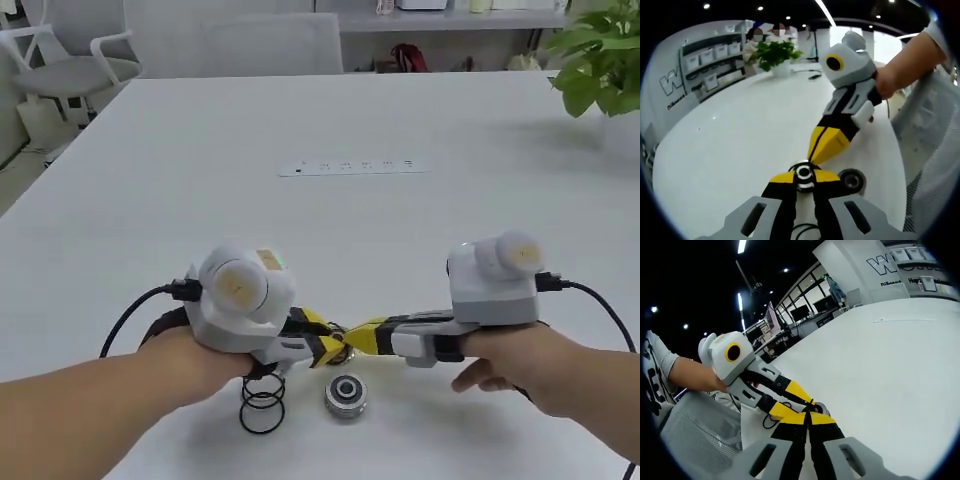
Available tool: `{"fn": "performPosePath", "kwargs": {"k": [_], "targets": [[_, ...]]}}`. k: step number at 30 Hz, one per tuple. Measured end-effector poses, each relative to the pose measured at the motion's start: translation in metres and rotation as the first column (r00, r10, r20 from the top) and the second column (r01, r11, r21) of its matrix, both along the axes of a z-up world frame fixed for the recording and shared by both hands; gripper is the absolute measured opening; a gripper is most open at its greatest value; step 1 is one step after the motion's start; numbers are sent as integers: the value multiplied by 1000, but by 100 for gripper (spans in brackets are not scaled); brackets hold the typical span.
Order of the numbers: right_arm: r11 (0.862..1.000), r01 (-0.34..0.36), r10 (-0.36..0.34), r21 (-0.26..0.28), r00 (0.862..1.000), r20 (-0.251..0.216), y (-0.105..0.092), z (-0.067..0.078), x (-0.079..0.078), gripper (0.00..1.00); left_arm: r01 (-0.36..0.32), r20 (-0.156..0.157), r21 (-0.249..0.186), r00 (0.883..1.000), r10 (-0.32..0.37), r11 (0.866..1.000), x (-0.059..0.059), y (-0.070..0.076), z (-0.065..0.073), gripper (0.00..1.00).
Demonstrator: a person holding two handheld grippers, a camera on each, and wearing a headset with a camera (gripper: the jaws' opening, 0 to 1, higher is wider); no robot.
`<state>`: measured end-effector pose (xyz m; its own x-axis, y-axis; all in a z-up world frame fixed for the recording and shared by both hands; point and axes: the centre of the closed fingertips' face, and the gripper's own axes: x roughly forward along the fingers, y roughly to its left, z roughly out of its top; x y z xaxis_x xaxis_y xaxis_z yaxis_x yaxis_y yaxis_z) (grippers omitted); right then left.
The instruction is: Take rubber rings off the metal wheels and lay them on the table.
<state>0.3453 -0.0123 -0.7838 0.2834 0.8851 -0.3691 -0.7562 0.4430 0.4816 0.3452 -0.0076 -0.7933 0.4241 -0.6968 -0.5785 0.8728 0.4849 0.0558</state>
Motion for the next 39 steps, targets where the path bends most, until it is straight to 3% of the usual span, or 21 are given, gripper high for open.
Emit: {"fn": "performPosePath", "kwargs": {"k": [6,11,14,19,25,39], "targets": [[999,28,-29,-22,1000,-6,-3,-6,3,0,0,-9,-11,1000,0,1000,0,0,0,13],[999,32,-32,-20,999,-8,-2,-6,3,0,-6,-35,-41,999,5,999,-1,1,1,14],[999,31,-31,-17,999,-7,-2,-5,2,0,15,-42,-57,999,-17,998,-6,1,2,20],[999,33,-33,-6,999,-11,-1,-3,3,0,38,-23,-107,999,-40,994,-11,2,16,26],[999,37,-37,15,999,-17,0,2,3,0,30,-23,-166,999,-34,986,-13,7,33,37],[997,8,-6,72,1000,-26,10,16,-3,0,20,19,-222,1000,-16,975,-24,38,63,55]]}}
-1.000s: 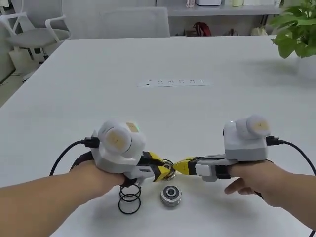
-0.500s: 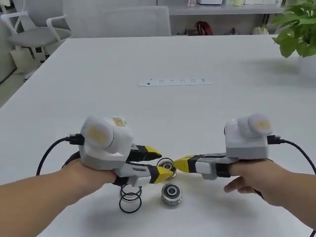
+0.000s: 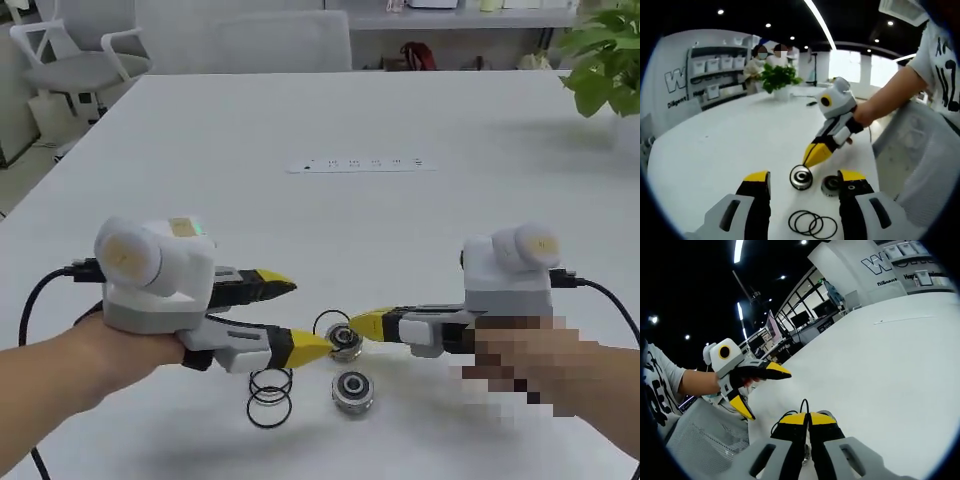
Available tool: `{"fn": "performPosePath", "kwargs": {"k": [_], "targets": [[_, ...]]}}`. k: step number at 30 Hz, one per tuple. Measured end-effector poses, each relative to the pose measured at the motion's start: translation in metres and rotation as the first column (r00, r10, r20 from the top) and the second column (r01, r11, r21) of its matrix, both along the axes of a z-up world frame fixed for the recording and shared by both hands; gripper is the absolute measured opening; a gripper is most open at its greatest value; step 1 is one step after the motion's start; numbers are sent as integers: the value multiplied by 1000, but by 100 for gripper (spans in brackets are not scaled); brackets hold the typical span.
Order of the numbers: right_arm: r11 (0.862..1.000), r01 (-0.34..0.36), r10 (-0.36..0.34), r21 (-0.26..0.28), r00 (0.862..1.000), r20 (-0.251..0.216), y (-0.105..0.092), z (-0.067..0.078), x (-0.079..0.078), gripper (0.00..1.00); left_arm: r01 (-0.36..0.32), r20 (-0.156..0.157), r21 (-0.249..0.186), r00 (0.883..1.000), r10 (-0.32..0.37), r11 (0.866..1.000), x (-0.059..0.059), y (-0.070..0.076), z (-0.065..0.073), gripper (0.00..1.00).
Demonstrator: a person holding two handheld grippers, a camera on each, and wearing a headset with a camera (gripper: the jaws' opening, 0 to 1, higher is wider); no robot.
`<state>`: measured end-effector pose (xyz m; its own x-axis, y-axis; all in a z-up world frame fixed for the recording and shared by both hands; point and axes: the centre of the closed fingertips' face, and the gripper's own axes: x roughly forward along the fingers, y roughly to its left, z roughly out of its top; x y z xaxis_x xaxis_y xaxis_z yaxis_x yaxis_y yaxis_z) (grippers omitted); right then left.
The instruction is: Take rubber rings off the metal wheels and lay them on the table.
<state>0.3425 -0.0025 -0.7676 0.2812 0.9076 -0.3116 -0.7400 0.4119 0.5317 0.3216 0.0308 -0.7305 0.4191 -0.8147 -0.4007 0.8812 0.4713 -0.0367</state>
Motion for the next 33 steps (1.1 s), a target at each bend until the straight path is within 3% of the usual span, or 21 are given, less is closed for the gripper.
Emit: {"fn": "performPosePath", "kwargs": {"k": [8,13,20,33], "targets": [[998,-44,45,40,999,-12,15,10,-9,0,-3,10,-30,1000,4,1000,-14,14,12,67],[995,-82,84,48,996,-24,26,11,-19,0,7,17,-15,1000,-6,1000,-24,22,14,70],[987,-158,159,31,987,-35,42,7,-39,0,-21,13,-40,1000,21,999,-29,34,20,75],[958,-286,284,-27,957,-51,63,-9,-76,0,-45,-15,-21,999,44,999,-45,56,12,78]]}}
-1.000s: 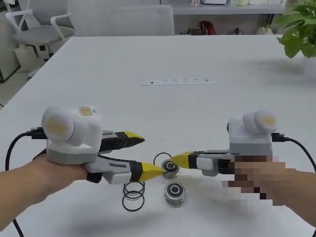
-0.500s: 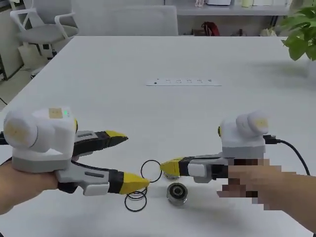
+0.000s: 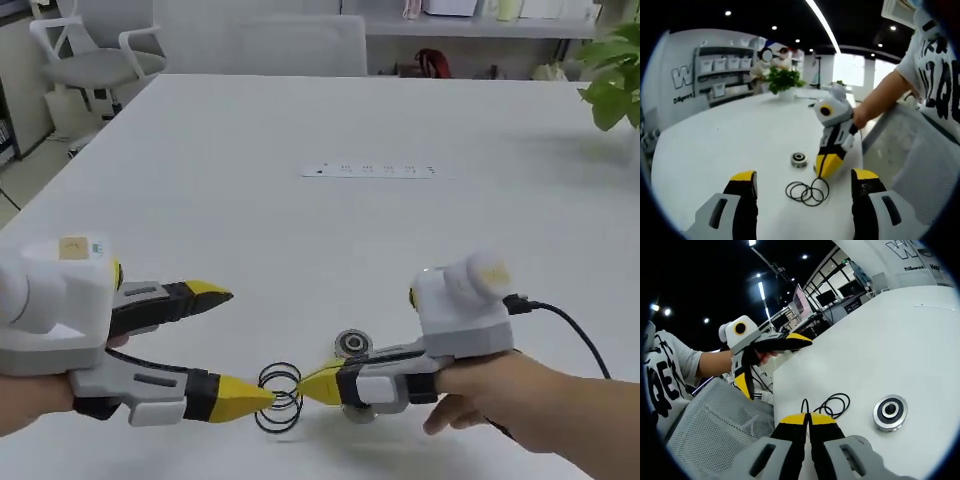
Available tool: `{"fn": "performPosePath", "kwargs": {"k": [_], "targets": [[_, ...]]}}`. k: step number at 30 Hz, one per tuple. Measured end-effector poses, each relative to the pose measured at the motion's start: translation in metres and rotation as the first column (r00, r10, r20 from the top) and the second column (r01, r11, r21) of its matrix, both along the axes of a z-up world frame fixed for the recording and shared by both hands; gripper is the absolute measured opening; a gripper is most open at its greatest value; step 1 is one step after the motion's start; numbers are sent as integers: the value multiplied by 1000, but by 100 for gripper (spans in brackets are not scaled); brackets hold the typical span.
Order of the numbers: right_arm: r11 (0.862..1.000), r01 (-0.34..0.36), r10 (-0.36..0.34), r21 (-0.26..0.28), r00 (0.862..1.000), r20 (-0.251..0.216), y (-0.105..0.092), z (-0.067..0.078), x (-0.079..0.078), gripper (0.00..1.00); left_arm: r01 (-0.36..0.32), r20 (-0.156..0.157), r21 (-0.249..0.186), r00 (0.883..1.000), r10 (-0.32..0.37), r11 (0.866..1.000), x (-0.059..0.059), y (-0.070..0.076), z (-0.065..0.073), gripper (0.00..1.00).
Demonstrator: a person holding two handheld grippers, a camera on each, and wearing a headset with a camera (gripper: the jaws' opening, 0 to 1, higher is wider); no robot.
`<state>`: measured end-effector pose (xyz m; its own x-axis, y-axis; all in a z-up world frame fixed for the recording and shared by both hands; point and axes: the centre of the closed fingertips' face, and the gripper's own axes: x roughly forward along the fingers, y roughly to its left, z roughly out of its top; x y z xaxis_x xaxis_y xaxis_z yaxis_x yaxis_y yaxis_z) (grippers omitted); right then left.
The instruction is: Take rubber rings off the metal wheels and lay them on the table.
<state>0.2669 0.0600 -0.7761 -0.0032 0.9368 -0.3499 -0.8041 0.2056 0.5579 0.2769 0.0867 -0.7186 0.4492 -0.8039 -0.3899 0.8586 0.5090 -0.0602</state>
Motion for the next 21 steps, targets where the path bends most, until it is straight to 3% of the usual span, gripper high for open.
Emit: {"fn": "performPosePath", "kwargs": {"k": [6,17,21], "targets": [[998,-43,45,-46,999,25,3,-9,-10,0,-20,-14,9,1000,20,1000,-4,9,-6,78],[987,-81,102,-142,984,147,3,-20,-14,0,-36,-26,18,999,36,999,-7,17,-12,78],[981,-99,130,-166,974,185,2,-21,-17,7,-35,-30,24,999,36,999,-9,18,-13,78]]}}
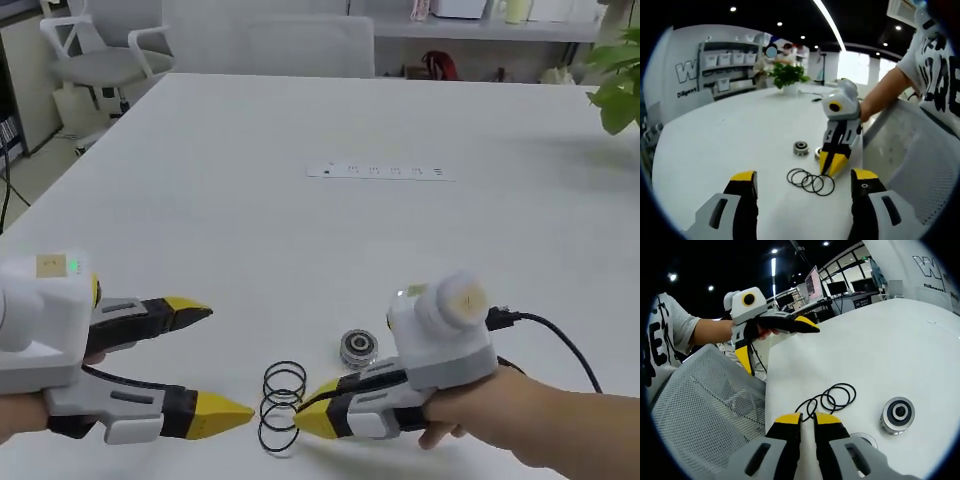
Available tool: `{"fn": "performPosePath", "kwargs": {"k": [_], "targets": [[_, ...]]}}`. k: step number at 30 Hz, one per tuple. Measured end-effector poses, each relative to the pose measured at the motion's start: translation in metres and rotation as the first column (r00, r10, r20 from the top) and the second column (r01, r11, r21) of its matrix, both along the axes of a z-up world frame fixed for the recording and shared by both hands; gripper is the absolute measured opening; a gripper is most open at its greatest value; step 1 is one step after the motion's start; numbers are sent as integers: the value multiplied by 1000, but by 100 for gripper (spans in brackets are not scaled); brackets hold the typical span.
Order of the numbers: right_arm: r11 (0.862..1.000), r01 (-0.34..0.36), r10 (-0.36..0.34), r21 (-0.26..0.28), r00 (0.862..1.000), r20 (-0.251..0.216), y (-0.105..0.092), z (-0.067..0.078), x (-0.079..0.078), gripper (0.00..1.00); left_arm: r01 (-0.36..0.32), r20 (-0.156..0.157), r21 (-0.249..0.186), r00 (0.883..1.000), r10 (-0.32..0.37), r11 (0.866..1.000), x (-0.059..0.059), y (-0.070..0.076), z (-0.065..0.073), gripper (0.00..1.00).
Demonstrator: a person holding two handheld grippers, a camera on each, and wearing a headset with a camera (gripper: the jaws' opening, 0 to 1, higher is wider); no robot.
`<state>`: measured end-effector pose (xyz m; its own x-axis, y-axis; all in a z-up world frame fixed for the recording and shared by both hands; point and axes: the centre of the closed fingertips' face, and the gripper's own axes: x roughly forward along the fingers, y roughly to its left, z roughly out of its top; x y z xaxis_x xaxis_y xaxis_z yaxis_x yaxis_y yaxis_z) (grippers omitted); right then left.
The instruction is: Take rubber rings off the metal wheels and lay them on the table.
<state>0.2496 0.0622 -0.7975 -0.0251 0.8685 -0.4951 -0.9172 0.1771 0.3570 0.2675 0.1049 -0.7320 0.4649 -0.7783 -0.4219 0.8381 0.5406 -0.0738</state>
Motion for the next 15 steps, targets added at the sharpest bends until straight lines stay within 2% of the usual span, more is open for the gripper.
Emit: {"fn": "performPosePath", "kwargs": {"k": [1,8,15], "targets": [[1000,-6,6,-4,1000,13,0,0,0,8,0,-1,1,1000,0,1000,0,0,0,78],[1000,-21,21,-16,999,25,-3,4,-2,21,9,-1,11,1000,-9,1000,-4,0,0,78],[1000,-11,9,26,997,74,-11,24,2,30,12,7,10,1000,-12,1000,-5,-1,4,78]]}}
